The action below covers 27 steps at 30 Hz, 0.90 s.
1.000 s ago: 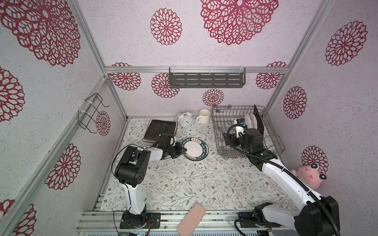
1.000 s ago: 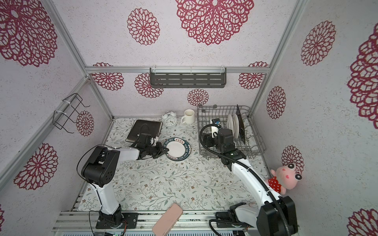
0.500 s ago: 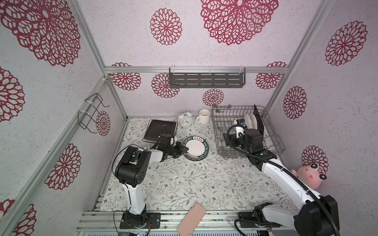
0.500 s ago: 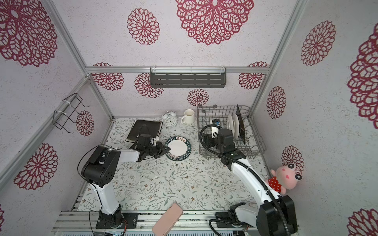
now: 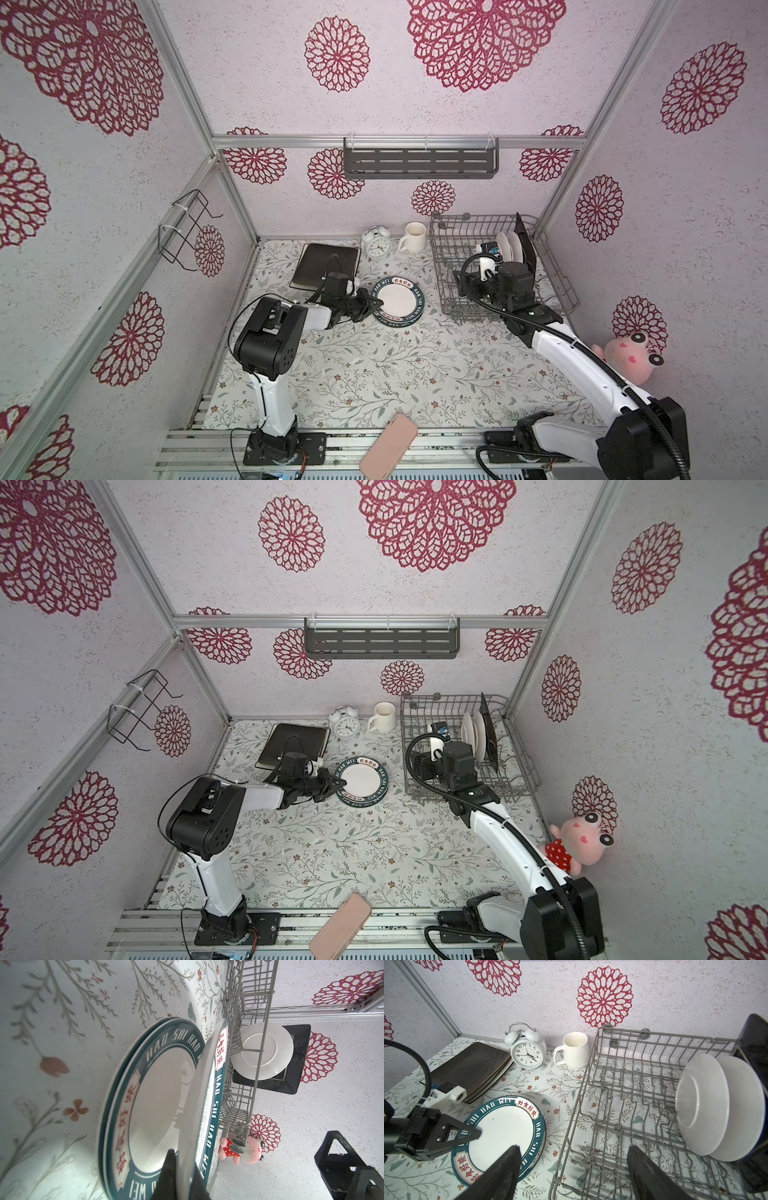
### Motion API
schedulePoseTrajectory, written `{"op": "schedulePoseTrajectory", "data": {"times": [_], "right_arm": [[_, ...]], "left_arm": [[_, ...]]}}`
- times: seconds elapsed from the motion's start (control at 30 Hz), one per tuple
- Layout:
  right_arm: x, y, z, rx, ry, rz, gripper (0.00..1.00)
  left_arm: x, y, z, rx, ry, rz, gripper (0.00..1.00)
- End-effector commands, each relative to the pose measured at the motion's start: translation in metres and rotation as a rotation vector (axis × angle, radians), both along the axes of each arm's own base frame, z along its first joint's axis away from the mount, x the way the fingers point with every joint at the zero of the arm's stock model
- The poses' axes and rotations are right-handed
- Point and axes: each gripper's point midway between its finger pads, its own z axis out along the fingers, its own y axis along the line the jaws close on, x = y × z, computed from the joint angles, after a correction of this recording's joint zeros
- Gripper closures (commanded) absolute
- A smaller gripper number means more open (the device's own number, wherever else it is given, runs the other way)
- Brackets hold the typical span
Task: Unload the plates from the dish rack
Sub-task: Place the plate among the plates.
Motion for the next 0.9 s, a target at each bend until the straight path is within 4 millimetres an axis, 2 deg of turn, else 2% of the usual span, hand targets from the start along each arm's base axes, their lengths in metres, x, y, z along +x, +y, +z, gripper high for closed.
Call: {"op": "schedulePoseTrajectory", "data": {"times": [0.0,0.33,0.4,0.43,0.5,0.7,0.87], "right_arm": [[0.0,-0.003,0.012,0.004,-0.033,-0.002,0.16],[0.0,-0.003,0.012,-0.002,-0.033,-0.002,0.16],[0.0,-0.003,0.012,-0.003,-0.033,-0.001,0.16],[0.0,-0.003,0.012,-0.003,-0.033,-0.002,0.16],[0.0,-0.004,0.013,-0.004,-0.034,-0.004,0.16],[0.0,-0.005,0.014,-0.009,-0.035,-0.003,0.16],[0.001,-0.004,0.012,-0.011,-0.032,0.002,0.16]], "left_arm": [[0.002,-0.006,0.0,-0.015,-0.009,-0.017,1.0],[-0.001,-0.005,-0.005,-0.006,0.005,-0.012,1.0],[-0.003,-0.004,-0.022,0.01,0.046,-0.012,1.0],[-0.004,-0.003,-0.024,0.013,0.052,-0.014,1.0],[-0.005,-0.003,-0.027,0.018,0.063,-0.012,0.94],[-0.007,-0.001,-0.033,0.029,0.08,-0.008,0.85],[-0.008,0.0,-0.034,0.034,0.088,-0.006,0.67]]}}
